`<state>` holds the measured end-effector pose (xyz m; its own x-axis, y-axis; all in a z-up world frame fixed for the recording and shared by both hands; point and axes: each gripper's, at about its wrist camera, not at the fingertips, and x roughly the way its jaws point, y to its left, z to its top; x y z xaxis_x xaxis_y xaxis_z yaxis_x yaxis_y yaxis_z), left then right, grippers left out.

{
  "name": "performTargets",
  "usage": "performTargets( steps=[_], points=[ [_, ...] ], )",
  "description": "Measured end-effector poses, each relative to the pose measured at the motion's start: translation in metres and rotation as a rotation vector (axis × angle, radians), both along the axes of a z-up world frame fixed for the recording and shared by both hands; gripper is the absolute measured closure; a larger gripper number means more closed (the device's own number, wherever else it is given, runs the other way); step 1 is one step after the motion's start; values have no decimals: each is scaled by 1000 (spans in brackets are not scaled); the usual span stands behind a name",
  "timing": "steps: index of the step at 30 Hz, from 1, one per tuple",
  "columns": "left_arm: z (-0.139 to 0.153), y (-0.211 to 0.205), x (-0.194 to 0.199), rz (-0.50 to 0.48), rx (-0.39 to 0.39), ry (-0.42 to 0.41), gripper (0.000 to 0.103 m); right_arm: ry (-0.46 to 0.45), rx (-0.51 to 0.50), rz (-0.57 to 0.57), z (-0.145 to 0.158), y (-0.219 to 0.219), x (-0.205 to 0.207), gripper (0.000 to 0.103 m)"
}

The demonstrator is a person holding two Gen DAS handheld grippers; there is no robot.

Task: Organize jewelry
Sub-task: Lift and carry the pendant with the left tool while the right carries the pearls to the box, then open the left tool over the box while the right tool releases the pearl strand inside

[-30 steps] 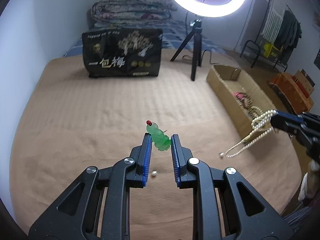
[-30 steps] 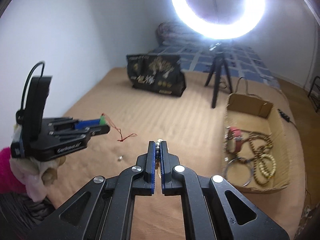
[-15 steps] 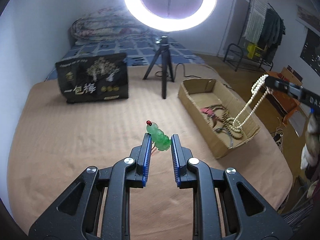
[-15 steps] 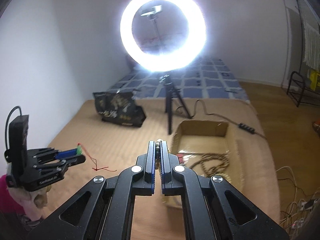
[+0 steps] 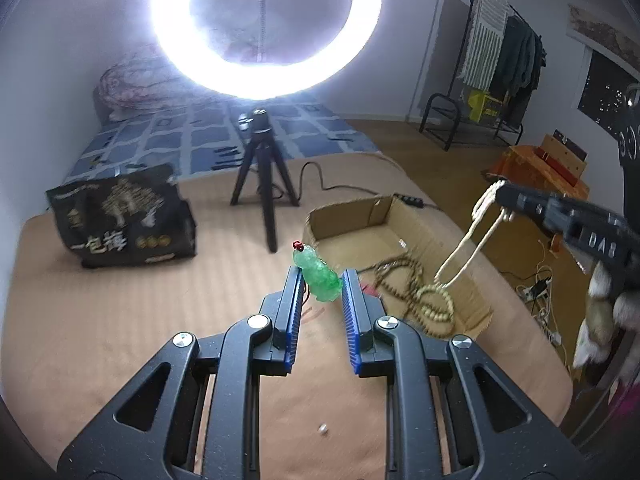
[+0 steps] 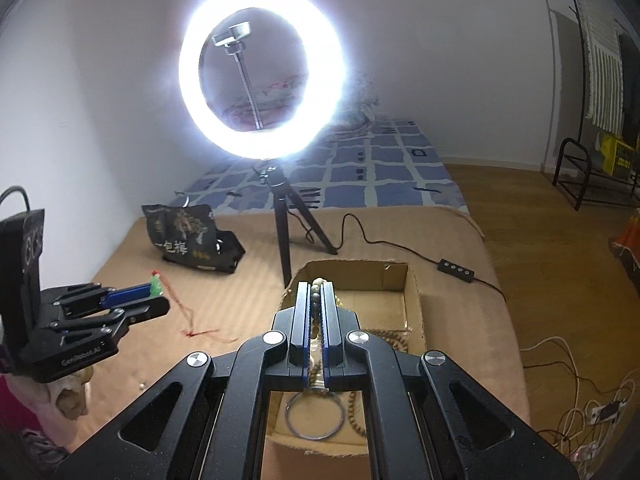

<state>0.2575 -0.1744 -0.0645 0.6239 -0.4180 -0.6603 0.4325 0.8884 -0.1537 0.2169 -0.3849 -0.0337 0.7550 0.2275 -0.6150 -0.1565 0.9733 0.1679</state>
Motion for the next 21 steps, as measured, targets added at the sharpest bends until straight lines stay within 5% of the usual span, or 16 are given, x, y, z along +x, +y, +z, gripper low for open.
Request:
performTargets(
  steps=[21],
  points=[
    [-41, -80, 78, -22, 38, 47, 84, 72, 0, -34, -49, -29, 42, 100]
  ],
)
